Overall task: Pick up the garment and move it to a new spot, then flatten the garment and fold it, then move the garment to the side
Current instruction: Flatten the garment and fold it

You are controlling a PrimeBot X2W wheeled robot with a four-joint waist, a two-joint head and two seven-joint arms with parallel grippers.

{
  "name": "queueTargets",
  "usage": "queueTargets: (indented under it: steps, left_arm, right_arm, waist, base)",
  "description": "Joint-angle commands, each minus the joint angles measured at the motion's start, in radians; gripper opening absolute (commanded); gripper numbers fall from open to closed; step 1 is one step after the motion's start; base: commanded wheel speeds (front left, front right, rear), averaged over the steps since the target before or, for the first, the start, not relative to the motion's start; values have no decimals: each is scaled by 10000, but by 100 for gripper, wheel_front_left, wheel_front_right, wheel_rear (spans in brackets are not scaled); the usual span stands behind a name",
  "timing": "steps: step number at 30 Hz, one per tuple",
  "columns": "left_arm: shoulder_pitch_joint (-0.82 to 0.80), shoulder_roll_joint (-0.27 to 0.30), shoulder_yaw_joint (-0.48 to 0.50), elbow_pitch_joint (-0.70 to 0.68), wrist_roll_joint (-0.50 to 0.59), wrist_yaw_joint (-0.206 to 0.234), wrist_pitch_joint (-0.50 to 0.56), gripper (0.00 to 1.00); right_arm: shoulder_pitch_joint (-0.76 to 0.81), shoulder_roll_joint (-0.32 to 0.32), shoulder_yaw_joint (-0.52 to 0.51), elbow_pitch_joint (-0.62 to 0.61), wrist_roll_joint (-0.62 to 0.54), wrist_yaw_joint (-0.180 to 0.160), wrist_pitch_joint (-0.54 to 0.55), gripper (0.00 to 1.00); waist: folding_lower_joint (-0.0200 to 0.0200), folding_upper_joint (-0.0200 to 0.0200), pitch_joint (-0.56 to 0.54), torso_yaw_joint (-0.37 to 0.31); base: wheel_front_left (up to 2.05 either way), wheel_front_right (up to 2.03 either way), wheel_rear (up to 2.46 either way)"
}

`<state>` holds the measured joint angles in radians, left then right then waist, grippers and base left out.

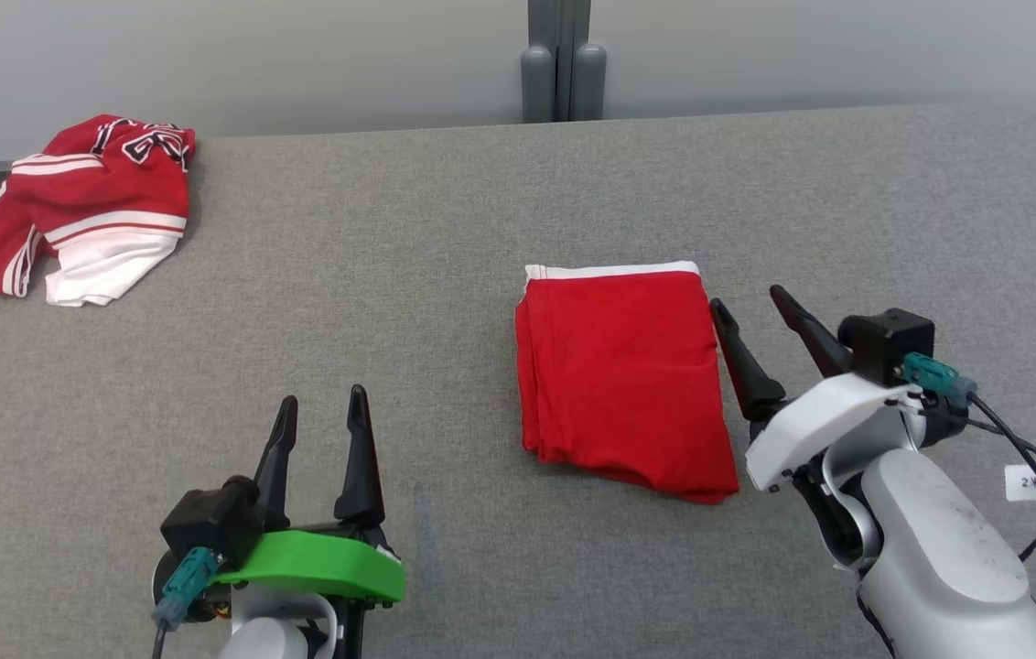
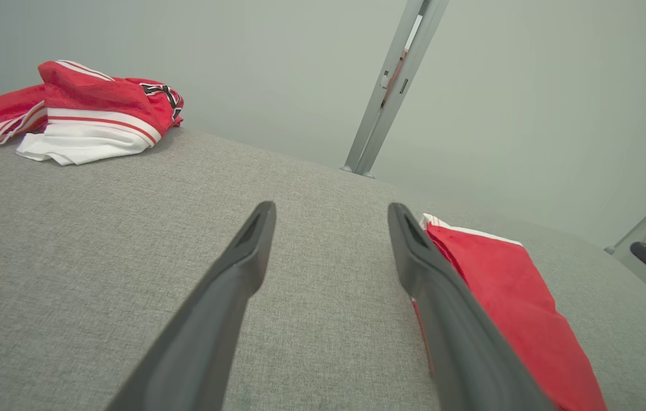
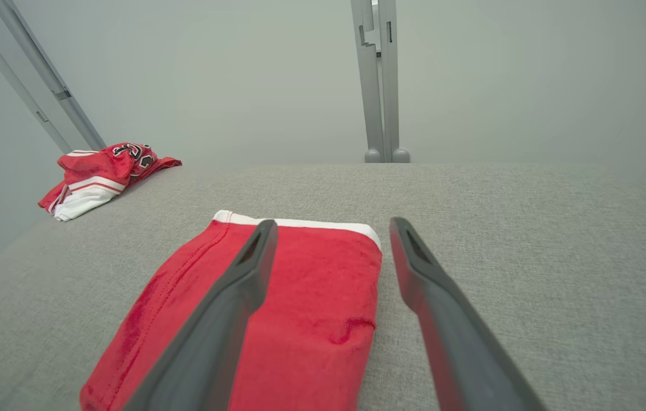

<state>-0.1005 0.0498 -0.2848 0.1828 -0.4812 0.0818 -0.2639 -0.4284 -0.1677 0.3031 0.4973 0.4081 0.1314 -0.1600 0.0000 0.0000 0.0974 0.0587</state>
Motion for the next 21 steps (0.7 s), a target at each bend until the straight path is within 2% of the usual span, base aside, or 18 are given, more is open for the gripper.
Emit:
queueTargets:
  steps: [1, 10, 16, 21]
  left_arm:
    - [-149, 16, 77, -11, 122, -29, -9, 100]
    - [233, 18, 356, 100, 263, -92, -9, 100]
    - [836, 21, 873, 13, 509, 18, -9, 100]
    - [1312, 27, 1231, -113, 906, 8, -7, 100]
  right_arm:
    - [281, 66, -238, -108, -191, -15, -154, 100]
    - [1962, 774, -2081, -1539, -1510, -15, -538, 100]
    - [2857, 1088, -2178, -2670, -1939, -15, -682, 100]
    - [3271, 1135, -2058, -2995, -2184, -15, -815, 100]
  waist:
    - [0, 0, -92, -86]
    - [0, 0, -490, -585]
    - [0, 0, -686, -872]
    - [0, 0, -773, -947]
  base:
    - [0, 0, 0]
    - [0, 0, 0]
    - [0, 0, 0]
    - [0, 0, 0]
